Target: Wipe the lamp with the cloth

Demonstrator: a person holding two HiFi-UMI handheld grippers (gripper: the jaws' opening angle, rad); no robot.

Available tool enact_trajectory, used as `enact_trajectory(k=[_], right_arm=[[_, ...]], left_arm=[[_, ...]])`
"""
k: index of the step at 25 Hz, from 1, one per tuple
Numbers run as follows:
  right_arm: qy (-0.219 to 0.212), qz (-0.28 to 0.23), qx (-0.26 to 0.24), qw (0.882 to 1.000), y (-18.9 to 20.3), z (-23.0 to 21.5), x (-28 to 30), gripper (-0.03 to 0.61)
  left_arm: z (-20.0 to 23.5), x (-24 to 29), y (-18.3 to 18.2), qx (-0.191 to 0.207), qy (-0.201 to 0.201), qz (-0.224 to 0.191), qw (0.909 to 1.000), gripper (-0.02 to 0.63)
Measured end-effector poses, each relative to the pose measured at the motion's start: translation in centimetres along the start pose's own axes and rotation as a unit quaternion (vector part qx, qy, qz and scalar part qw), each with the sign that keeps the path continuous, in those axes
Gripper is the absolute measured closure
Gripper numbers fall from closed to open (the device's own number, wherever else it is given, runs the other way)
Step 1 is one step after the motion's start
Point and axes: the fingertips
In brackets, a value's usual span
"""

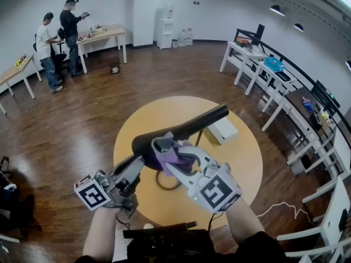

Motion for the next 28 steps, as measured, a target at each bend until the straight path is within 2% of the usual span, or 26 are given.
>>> enact_trajectory(k=[4,9,11,13,16,19,22,24,26,28], right_arm=[[-0.002,-0.009,0.01,1.0,-0.9,2.2,0.8,0.488],[0.017,-0.029,0.06,0.998,-1.3,2.0,0.3,0.488],[0.058,-0.016,0.083,0.995,-0.3,-0.6,-1.4,0.488],[0.121,0.018,0.091,0.988,1.6,-4.6,-3.3,0.488],[0.218,0.087,0.094,0.967,5.1,-11.9,-6.2,0.488],[0.276,0.163,0.091,0.943,8.2,-18.0,-7.6,0.488],[0.276,0.242,0.07,0.928,10.4,-20.8,-6.9,0.488],[0.27,0.274,0.063,0.921,10.8,-21.4,-6.3,0.488],[0.26,0.282,0.055,0.922,10.1,-21.0,-5.9,0.488],[0.225,0.269,0.055,0.935,8.9,-19.0,-4.8,0.488]], left_arm=[[0.5,-0.8,-0.7,-0.019,0.027,0.013,0.9994,0.558],[0.4,-0.2,-0.9,-0.023,0.039,0.041,0.9981,0.561],[0.3,0.7,-0.5,-0.016,0.036,0.048,0.9981,0.561],[0.6,1.0,-0.1,-0.005,0.031,0.052,0.9982,0.561],[0.9,0.5,0.5,-0.023,0.032,0.052,0.9979,0.561],[1.2,-0.2,0.0,-0.024,0.028,0.042,0.9984,0.561],[1.4,-0.5,-0.5,-0.02,0.023,0.031,0.9991,0.561],[1.6,-0.4,-0.7,-0.009,0.014,0.029,0.9994,0.561],[1.7,-0.1,-0.8,0.005,0.004,0.028,0.9996,0.561],[1.8,-0.1,-0.9,0.009,0.001,0.02,0.9998,0.561]])
Point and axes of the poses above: the fingertips, and each gripper's own axes: x forward along the fingers, z to its left, y out of its underside, and after that the axes turned 7 degrees about z, right-handed
